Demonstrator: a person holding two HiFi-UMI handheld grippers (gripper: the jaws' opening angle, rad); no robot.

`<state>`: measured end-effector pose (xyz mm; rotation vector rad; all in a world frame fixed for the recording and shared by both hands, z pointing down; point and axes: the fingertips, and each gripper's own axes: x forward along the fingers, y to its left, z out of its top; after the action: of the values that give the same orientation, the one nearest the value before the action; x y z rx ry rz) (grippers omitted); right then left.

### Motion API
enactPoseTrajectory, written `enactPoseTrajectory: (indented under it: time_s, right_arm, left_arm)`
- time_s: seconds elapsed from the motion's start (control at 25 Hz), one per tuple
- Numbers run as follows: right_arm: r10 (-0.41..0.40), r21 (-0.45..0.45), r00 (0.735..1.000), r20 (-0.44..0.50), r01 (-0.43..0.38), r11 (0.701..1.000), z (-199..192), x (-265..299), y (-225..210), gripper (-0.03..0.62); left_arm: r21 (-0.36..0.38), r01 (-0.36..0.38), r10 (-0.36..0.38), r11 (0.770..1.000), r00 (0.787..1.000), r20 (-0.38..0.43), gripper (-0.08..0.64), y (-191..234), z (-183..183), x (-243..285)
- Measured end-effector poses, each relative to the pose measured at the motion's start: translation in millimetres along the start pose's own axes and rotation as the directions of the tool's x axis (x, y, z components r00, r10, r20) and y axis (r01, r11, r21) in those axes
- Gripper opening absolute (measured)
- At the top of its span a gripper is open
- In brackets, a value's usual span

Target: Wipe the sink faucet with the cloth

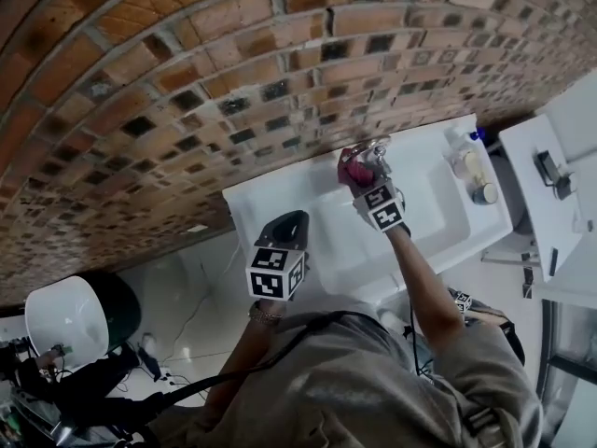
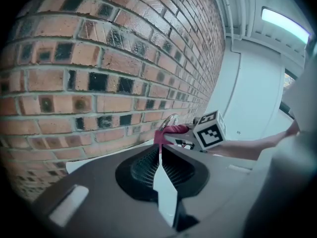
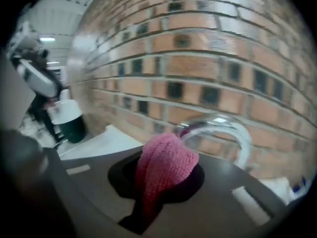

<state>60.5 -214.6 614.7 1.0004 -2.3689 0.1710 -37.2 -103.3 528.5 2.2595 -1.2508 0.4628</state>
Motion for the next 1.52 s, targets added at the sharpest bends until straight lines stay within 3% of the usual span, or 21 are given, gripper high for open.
enactPoseTrajectory:
  time_s: [0.04, 0.08, 0.12, 0.2, 0.28, 0.36, 0.48, 0.56, 0.72, 0.84, 0.92, 1.0, 1.12, 1.24, 1.32, 1.4, 1.48, 1.52]
  right_arm:
    - [0.073, -0.08, 0.997, 0.016, -0.071, 0.994, 8.0, -4.2, 18.5, 0.032]
    - [0.098, -0.155, 0.994, 0.038, -0.09, 0.984, 20.2, -10.4, 27.8, 0.032]
    - [0.074, -0.212, 0.995, 0.067, -0.058, 0.975, 34.8, -17.1, 26.0, 0.032]
    - [-0.054, -0.261, 0.992, 0.115, 0.083, 0.962, 60.2, -26.2, -5.1, 0.034]
    - [-0.183, -0.295, 0.978, 0.102, 0.205, 0.933, 69.1, -25.0, -48.7, 0.034]
    - [-0.23, -0.328, 0.969, 0.086, 0.245, 0.912, 69.5, -22.5, -76.0, 0.035]
    - [-0.3, -0.29, 0.948, 0.104, 0.317, 0.903, 65.0, -33.5, -104.2, 0.035]
    - [-0.382, -0.209, 0.919, 0.101, 0.395, 0.895, 54.5, -41.3, -132.2, 0.032]
    - [-0.484, -0.023, 0.875, -0.032, 0.483, 0.875, 3.9, -38.8, -183.4, 0.029]
    - [-0.46, 0.084, 0.879, -0.128, 0.472, 0.878, -40.4, -23.9, -193.3, 0.028]
    - [-0.385, 0.095, 0.887, -0.254, 0.419, 0.903, -85.3, -3.6, -185.8, 0.028]
    - [-0.341, 0.017, 0.878, -0.335, 0.367, 0.93, -118.6, 11.0, -171.5, 0.026]
    - [-0.327, -0.117, 0.881, -0.341, 0.306, 0.945, -131.9, 7.7, -166.9, 0.026]
    - [-0.271, -0.198, 0.861, -0.432, 0.203, 0.959, -164.7, 6.0, -164.5, 0.026]
    - [-0.27, -0.137, 0.869, -0.415, 0.234, 0.963, -175.2, -2.2, -156.8, 0.027]
    - [-0.304, -0.024, 0.868, -0.392, 0.321, 0.947, -177.8, -12.5, -148.0, 0.028]
    - [-0.337, 0.151, 0.852, -0.4, 0.424, 0.893, -186.1, -20.3, -138.1, 0.028]
    - [-0.327, 0.268, 0.85, -0.413, 0.457, 0.848, -192.7, -22.6, -128.4, 0.028]
  left_arm:
    - [0.007, 0.009, -0.009, 1.0, 1.0, -0.003, 0.031, -4.3, 1.8, 2.0]
    - [0.013, 0.018, -0.018, 1.0, 1.0, -0.003, 0.031, -8.6, 4.0, 3.0]
    - [0.017, 0.025, -0.025, 1.0, 1.0, -0.001, 0.031, -11.8, 6.1, 3.2]
    - [0.021, 0.028, -0.028, 0.999, 1.0, 0.002, 0.031, -13.6, 7.9, 1.2]
    - [0.022, 0.02, -0.02, 1.0, 1.0, 0.001, 0.031, -10.9, 5.9, -2.5]
    - [0.017, 0.005, -0.005, 1.0, 1.0, -0.004, 0.031, -6.1, 2.1, -7.4]
    - [0.001, -0.024, 0.024, 1.0, 1.0, 0.002, 0.031, 2.7, -1.9, -17.7]
    - [-0.015, -0.048, 0.049, 0.999, 0.999, 0.01, 0.031, 11.9, -2.8, -23.8]
    - [-0.04, -0.081, 0.082, 0.996, 0.997, 0.017, 0.031, 27.1, -4.9, -28.7]
    - [-0.039, -0.072, 0.073, 0.997, 0.997, 0.011, 0.031, 23.8, -6.4, -23.9]
    - [-0.03, -0.06, 0.06, 0.998, 0.998, 0.008, 0.031, 17.6, -4.5, -18.8]
    - [-0.016, -0.047, 0.047, 0.999, 0.999, 0.0, 0.031, 9.4, -3.1, -14.8]
    - [0.004, -0.024, 0.024, 1.0, 1.0, -0.009, 0.031, -2.6, -2.6, -10.3]
    - [0.003, -0.021, 0.021, 1.0, 1.0, -0.006, 0.031, -2.0, -1.9, -6.0]
    - [-0.01, -0.027, 0.026, 1.0, 1.0, -0.011, 0.031, -0.3, -4.8, -6.7]
    - [-0.02, -0.032, 0.032, 0.999, 0.999, -0.005, 0.031, 2.0, -3.7, -7.2]
    - [-0.024, -0.039, 0.04, 0.999, 0.999, 0.009, 0.031, 5.0, 0.9, -6.3]
    - [-0.025, -0.043, 0.043, 0.999, 0.999, 0.014, 0.031, 5.8, 2.3, -6.0]
